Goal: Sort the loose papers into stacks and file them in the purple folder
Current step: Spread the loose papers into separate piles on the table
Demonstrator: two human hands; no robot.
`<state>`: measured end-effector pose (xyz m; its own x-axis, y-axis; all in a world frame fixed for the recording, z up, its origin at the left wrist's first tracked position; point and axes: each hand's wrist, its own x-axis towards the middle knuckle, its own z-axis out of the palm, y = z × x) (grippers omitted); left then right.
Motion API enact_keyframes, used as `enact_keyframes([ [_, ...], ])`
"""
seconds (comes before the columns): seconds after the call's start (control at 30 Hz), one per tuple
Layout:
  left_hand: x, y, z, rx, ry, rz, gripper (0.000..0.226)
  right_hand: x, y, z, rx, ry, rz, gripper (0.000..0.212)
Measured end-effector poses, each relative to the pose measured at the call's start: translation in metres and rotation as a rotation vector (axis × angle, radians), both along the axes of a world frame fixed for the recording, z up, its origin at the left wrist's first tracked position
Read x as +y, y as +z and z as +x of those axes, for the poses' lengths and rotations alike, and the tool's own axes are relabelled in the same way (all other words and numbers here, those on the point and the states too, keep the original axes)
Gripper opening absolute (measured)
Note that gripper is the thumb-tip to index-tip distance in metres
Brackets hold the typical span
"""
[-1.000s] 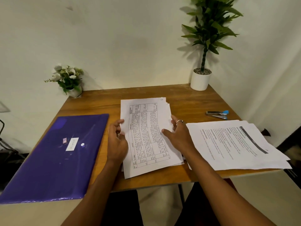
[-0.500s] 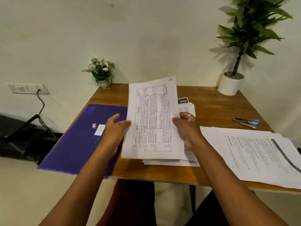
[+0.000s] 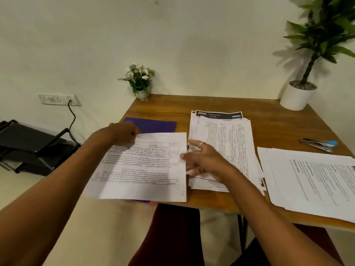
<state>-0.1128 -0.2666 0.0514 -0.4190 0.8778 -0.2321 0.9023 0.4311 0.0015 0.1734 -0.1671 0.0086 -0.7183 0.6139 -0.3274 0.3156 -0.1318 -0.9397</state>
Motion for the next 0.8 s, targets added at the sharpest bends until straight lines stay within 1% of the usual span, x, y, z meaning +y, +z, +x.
enact_keyframes([
  [0.03,0.004,-0.003,0.001,0.044,0.006,-0.038,0.026,-0.010,-0.003,-0.005,-0.056,0.058,0.059,0.082],
  [0.1,0.009,-0.015,0.003,0.106,0.037,-0.029,0.018,-0.026,-0.014,-0.015,-0.125,0.053,0.214,0.084],
  [0.17,0.009,-0.039,0.004,0.215,0.002,0.033,0.032,-0.030,-0.026,-0.019,-0.149,-0.008,0.361,0.076],
  [0.2,0.008,-0.054,0.006,0.299,-0.035,0.086,0.040,-0.029,-0.028,-0.018,-0.150,-0.030,0.411,0.070],
  [0.23,0.006,-0.066,0.012,0.328,-0.048,0.176,0.045,-0.026,-0.031,-0.016,-0.155,-0.049,0.449,0.064],
  [0.27,0.005,-0.079,0.021,0.278,-0.027,0.274,0.050,-0.023,-0.033,-0.013,-0.162,-0.060,0.472,0.060],
  [0.33,0.005,-0.097,0.047,0.080,0.051,0.461,0.056,-0.018,-0.036,-0.007,-0.172,-0.075,0.503,0.051],
  [0.4,0.007,-0.109,0.075,-0.109,0.167,0.579,0.055,-0.017,-0.038,-0.003,-0.178,-0.061,0.515,0.043],
  [0.43,0.009,-0.114,0.084,-0.188,0.224,0.581,0.055,-0.017,-0.040,-0.002,-0.172,-0.050,0.518,0.039],
  [0.47,0.010,-0.120,0.090,-0.226,0.254,0.532,0.057,-0.018,-0.040,-0.001,-0.164,-0.042,0.530,0.034],
  [0.53,0.010,-0.133,0.091,-0.174,0.213,0.399,0.065,-0.016,-0.042,0.004,-0.160,-0.079,0.629,0.023],
  [0.57,0.009,-0.136,0.087,-0.154,0.181,0.380,0.068,-0.012,-0.042,0.009,-0.164,-0.131,0.697,0.022],
  [0.63,0.004,-0.138,0.078,-0.163,0.135,0.386,0.070,0.003,-0.044,0.022,-0.232,-0.277,0.823,0.026],
  [0.7,0.000,-0.138,0.072,-0.172,0.112,0.376,0.070,0.023,-0.046,0.040,-0.435,-0.370,0.915,0.040],
  [0.77,-0.002,-0.140,0.069,-0.152,0.096,0.376,0.071,0.042,-0.047,0.056,-0.638,-0.393,0.891,0.060],
  [0.8,-0.004,-0.142,0.068,-0.139,0.092,0.387,0.071,0.049,-0.048,0.061,-0.679,-0.400,0.863,0.068],
])
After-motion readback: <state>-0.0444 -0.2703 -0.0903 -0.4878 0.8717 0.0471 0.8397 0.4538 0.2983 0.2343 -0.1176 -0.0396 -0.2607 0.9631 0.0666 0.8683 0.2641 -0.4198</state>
